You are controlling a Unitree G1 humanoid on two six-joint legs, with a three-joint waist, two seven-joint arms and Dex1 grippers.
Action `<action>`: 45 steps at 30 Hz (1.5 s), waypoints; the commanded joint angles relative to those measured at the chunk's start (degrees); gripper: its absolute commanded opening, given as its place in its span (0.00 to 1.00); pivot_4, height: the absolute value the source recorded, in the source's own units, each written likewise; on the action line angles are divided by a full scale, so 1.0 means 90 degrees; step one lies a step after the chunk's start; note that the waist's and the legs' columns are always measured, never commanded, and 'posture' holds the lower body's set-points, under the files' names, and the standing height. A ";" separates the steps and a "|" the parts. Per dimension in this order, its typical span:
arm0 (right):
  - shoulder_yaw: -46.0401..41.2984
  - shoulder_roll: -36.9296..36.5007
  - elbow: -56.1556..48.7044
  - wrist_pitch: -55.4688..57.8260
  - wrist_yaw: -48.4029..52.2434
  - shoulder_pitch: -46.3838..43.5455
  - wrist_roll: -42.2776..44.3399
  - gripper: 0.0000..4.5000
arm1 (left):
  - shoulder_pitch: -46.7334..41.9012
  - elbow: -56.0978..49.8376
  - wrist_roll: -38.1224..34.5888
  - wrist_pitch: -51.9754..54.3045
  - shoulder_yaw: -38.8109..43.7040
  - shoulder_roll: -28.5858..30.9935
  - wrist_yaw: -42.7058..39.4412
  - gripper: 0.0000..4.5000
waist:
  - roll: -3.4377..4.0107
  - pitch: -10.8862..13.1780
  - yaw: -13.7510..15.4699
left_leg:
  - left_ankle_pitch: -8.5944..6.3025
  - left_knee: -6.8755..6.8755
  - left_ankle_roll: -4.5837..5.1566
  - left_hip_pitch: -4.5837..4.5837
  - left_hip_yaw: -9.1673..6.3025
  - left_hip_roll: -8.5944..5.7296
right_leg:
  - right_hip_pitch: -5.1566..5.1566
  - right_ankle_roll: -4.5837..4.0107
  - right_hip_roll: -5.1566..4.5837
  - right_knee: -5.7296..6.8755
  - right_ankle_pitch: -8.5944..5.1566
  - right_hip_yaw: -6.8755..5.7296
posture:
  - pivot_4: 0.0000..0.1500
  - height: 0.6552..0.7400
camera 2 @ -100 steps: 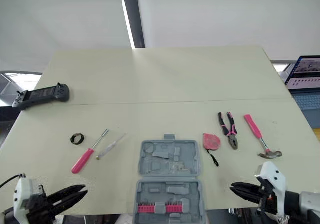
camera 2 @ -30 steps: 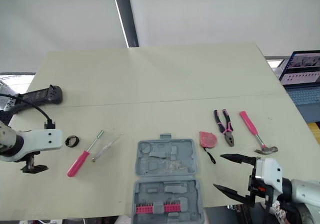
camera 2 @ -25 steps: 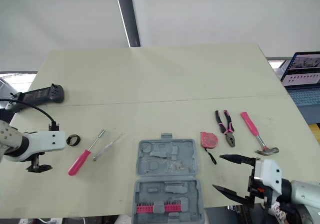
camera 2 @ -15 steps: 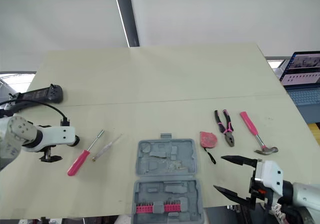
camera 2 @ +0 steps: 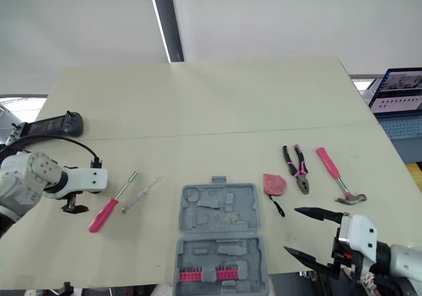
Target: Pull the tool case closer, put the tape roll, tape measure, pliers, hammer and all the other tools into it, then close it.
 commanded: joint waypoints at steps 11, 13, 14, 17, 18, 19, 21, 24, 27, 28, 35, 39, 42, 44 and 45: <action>-0.0336 -0.0019 -0.0241 -0.0024 -0.0059 0.0116 0.0021 1.00 | -0.0092 0.0357 0.0262 0.0091 0.0115 -0.0236 -0.0099 0.53 | -0.0001 -0.0001 -0.0001 | 0.0000 0.0003 0.0000 0.0001 -0.0003 0.0000 | 0.0000 0.0000 -0.0001 0.0006 0.0000 -0.0003 | 1.00 1.00; -0.0349 -0.0020 -0.0245 -0.0021 -0.0053 0.0131 0.0016 1.00 | -0.0077 0.0379 0.0281 0.0085 0.0123 -0.0235 -0.0097 0.40 | -0.0001 -0.0001 0.0001 | 0.0000 0.0004 0.0000 0.0001 -0.0003 0.0000 | 0.0000 0.0000 -0.0001 0.0007 0.0000 -0.0003 | 1.00 1.00; -0.0354 -0.0021 -0.0248 -0.0019 -0.0053 0.0138 0.0013 1.00 | -0.0070 0.0382 0.0288 0.0085 0.0128 -0.0235 -0.0099 0.29 | -0.0001 -0.0001 0.0002 | 0.0000 0.0004 0.0000 0.0001 -0.0004 0.0000 | 0.0000 0.0000 -0.0001 0.0008 0.0000 -0.0003 | 1.00 1.00; -0.0359 -0.0022 -0.0258 -0.0017 -0.0055 0.0169 0.0002 1.00 | -0.0025 0.0392 0.0315 0.0069 0.0141 -0.0198 -0.0116 0.01 | -0.0001 -0.0001 -0.0001 | 0.0000 0.0005 0.0000 0.0001 -0.0004 0.0000 | 0.0000 0.0000 -0.0002 0.0009 0.0000 -0.0003 | 1.00 1.00; -0.0359 -0.0020 -0.0257 -0.0018 -0.0058 0.0176 -0.0002 1.00 | -0.0008 0.0401 0.0322 0.0058 0.0148 -0.0176 -0.0115 0.01 | -0.0001 -0.0001 -0.0002 | 0.0000 0.0005 0.0000 0.0001 -0.0004 0.0000 | 0.0000 0.0000 -0.0001 0.0009 0.0000 -0.0003 | 1.00 1.00; -0.0361 -0.0018 -0.0254 -0.0020 -0.0058 0.0183 -0.0003 1.00 | 0.0003 0.0410 0.0334 0.0040 0.0152 -0.0154 -0.0114 0.01 | -0.0001 -0.0001 -0.0002 | 0.0000 0.0005 0.0000 0.0001 -0.0004 0.0000 | 0.0000 0.0000 -0.0001 0.0010 0.0000 -0.0004 | 1.00 1.00; -0.0379 -0.0009 -0.0237 -0.0030 -0.0055 0.0207 -0.0004 1.00 | -0.0001 0.0441 0.0383 -0.0037 0.0175 -0.0075 -0.0074 0.01 | -0.0001 -0.0001 -0.0003 | 0.0000 0.0005 0.0000 0.0002 -0.0004 0.0000 | 0.0000 0.0000 -0.0002 0.0011 0.0000 -0.0004 | 1.00 1.00; -0.0404 -0.0012 -0.0213 -0.0047 -0.0054 0.0238 -0.0017 1.00 | 0.0010 0.0409 0.0318 -0.0403 0.0273 0.0103 -0.0085 0.01 | -0.0001 -0.0001 -0.0005 | 0.0000 0.0005 0.0000 0.0002 -0.0004 0.0000 | 0.0000 0.0000 -0.0002 0.0012 0.0000 -0.0004 | 1.00 1.00; -0.0482 -0.0045 -0.0132 -0.0072 -0.0030 0.0210 0.0009 1.00 | 0.0053 0.0282 0.0048 -0.0492 0.0624 0.0434 -0.0266 0.01 | -0.0004 -0.0002 -0.0009 | 0.0000 0.0006 0.0000 0.0002 -0.0004 0.0001 | -0.0001 0.0000 -0.0001 0.0012 0.0000 -0.0005 | 1.00 1.00; -0.0497 -0.0053 -0.0110 -0.0081 -0.0013 0.0201 0.0017 1.00 | 0.0058 0.0235 -0.0051 -0.0474 0.0728 0.0501 -0.0342 0.01 | -0.0004 -0.0002 -0.0007 | 0.0000 0.0005 -0.0001 0.0001 -0.0004 0.0001 | -0.0001 0.0000 -0.0001 0.0012 0.0000 -0.0005 | 1.00 1.00; -0.0441 0.0031 -0.0029 -0.0191 0.0004 -0.0004 0.0102 1.00 | 0.0453 -0.1160 -0.2159 0.0903 0.2431 0.0667 -0.1455 0.01 | -0.0005 -0.0003 -0.0008 | 0.0000 0.0007 -0.0001 0.0002 -0.0009 -0.0002 | 0.0002 0.0000 -0.0010 0.0018 0.0000 -0.0010 | 1.00 1.00; -0.0400 -0.0001 0.0005 -0.0219 0.0025 -0.0049 0.0048 1.00 | 0.0828 -0.2083 -0.3549 0.2264 0.3022 0.0229 -0.1736 0.01 | -0.0005 -0.0003 -0.0020 | 0.0000 0.0008 -0.0001 0.0002 -0.0009 -0.0001 | 0.0003 0.0000 -0.0011 0.0021 0.0000 -0.0010 | 1.00 1.00; -0.0357 -0.0077 0.0102 -0.0322 0.0118 -0.0070 -0.0089 1.00 | 0.1007 -0.2643 -0.4187 0.2545 0.3151 -0.0364 -0.1467 0.01 | -0.0003 -0.0004 -0.0004 | 0.0000 0.0010 -0.0001 0.0002 -0.0011 -0.0001 | 0.0004 0.0000 -0.0012 0.0023 0.0000 -0.0010 | 1.00 1.00; -0.0330 -0.0158 0.0206 -0.0433 0.0238 -0.0080 -0.0194 1.00 | 0.1022 -0.3010 -0.4471 0.2687 0.3016 -0.0830 -0.1174 0.01 | -0.0003 -0.0004 0.0009 | 0.0000 0.0019 -0.0001 -0.0001 -0.0017 -0.0003 | 0.0007 0.0000 -0.0013 0.0023 0.0000 -0.0011 | 1.00 1.00; -0.0325 -0.0179 0.0239 -0.0454 0.0257 -0.0101 -0.0200 1.00 | 0.0983 -0.3132 -0.4615 0.2839 0.2932 -0.0994 -0.1086 0.01 | -0.0004 -0.0004 0.0008 | 0.0000 0.0023 -0.0001 -0.0004 -0.0019 -0.0004 | 0.0007 0.0000 -0.0014 0.0022 0.0000 -0.0010 | 1.00 1.00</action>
